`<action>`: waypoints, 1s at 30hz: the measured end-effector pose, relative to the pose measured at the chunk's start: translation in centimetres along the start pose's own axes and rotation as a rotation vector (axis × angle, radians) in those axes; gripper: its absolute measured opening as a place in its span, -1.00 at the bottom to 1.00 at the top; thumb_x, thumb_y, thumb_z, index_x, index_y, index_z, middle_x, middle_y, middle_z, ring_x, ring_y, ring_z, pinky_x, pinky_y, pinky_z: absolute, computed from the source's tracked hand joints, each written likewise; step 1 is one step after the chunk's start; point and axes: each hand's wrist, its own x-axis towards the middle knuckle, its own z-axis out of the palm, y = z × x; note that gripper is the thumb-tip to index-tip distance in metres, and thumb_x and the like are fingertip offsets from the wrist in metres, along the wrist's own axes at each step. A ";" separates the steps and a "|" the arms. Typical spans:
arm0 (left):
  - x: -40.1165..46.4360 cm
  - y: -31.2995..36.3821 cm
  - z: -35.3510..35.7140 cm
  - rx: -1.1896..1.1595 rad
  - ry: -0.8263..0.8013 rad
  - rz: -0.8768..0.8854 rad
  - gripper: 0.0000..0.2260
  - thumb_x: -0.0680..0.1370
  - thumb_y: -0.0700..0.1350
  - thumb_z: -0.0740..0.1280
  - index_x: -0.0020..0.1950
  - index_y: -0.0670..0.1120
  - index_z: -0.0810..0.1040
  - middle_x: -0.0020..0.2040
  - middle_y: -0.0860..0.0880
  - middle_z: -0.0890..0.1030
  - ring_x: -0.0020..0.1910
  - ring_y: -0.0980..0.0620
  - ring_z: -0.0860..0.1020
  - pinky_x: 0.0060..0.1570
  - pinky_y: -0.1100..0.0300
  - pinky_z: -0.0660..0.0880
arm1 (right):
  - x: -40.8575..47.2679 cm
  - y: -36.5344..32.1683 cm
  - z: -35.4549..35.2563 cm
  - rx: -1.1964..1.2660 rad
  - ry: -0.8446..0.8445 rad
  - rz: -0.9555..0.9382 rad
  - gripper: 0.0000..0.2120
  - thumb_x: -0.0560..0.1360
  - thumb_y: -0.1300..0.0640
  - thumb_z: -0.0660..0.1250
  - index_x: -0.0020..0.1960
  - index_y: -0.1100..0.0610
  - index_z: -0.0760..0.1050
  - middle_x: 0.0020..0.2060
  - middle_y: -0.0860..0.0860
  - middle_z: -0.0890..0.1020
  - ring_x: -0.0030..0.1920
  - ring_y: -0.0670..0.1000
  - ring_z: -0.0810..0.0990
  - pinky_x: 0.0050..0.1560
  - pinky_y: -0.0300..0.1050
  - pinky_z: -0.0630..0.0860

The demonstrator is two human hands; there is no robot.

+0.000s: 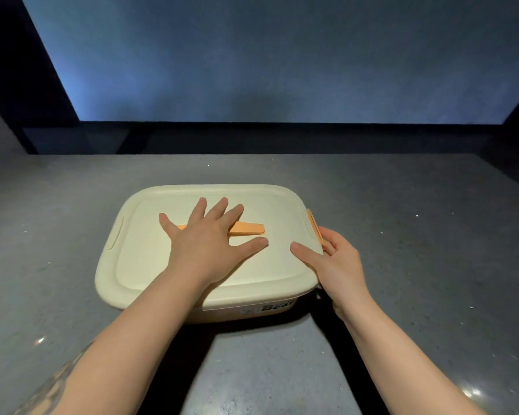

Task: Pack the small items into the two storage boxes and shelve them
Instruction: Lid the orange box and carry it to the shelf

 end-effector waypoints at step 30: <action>-8.3 -11.6 -1.2 -1.140 0.198 -0.625 -0.42 0.47 0.08 0.38 0.42 -0.09 0.33 0.32 -0.02 0.47 0.27 0.03 0.45 0.24 0.14 0.37 | -3.4 -4.0 18.9 -1.260 -0.676 -0.710 -0.49 0.64 -0.15 -0.14 0.57 -0.13 -0.10 0.57 -0.02 -0.12 0.55 0.03 -0.22 0.50 0.15 -0.25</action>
